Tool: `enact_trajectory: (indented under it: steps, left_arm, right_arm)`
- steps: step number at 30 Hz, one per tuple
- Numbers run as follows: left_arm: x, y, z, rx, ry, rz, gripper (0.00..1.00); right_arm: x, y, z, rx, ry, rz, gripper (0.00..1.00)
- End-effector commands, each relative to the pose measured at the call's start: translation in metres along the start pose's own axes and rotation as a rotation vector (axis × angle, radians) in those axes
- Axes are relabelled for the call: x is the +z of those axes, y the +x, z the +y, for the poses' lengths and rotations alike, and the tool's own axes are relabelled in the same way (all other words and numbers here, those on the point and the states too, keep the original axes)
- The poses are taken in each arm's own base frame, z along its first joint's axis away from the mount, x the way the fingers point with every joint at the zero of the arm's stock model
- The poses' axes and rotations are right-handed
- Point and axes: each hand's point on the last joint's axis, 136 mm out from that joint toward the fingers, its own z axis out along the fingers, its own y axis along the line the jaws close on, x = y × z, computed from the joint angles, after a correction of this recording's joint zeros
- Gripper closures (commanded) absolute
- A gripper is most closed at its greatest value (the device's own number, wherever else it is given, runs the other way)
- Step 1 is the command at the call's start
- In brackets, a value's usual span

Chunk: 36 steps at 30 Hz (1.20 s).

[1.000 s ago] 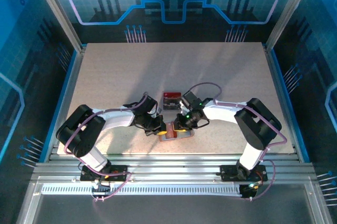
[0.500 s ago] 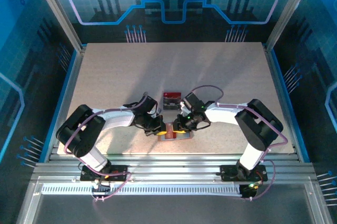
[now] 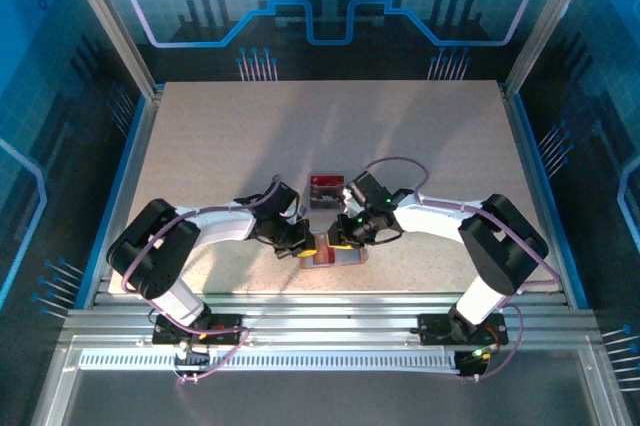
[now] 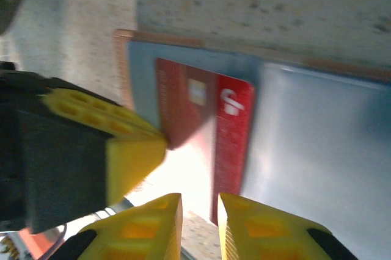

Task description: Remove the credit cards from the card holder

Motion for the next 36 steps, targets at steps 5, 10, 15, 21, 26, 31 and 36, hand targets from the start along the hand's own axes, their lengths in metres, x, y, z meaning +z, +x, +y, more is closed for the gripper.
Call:
enact_trajectory:
  steps: [5,10,15,21,26,31,36]
  left_arm:
    - [0.000,0.000,0.007,0.002,-0.052,-0.002,1.00]
    - [-0.001,0.001,0.008,0.001,-0.053,-0.001,1.00]
    - [-0.002,0.001,0.007,0.001,-0.051,-0.004,1.00]
    - [-0.005,0.001,0.006,0.005,-0.050,-0.008,1.00]
    - [-0.004,0.001,0.008,0.005,-0.048,-0.006,1.00]
    - [-0.002,0.001,0.011,-0.002,-0.051,-0.002,1.00]
    - [-0.003,0.001,0.010,-0.002,-0.044,-0.003,1.00]
  right_arm:
    - [0.019,0.007,0.003,0.032,-0.065,0.066,0.78]
    - [0.025,0.008,-0.004,0.040,-0.048,0.079,0.77]
    - [0.025,0.011,-0.019,0.046,0.029,0.082,0.77]
    - [0.017,0.015,-0.038,0.033,0.150,0.080,0.77]
    - [0.013,0.015,-0.039,0.031,0.166,0.070,0.77]
    - [0.005,0.003,-0.022,0.008,0.136,0.025,0.77]
    - [-0.007,-0.001,-0.008,0.000,0.079,-0.017,0.77]
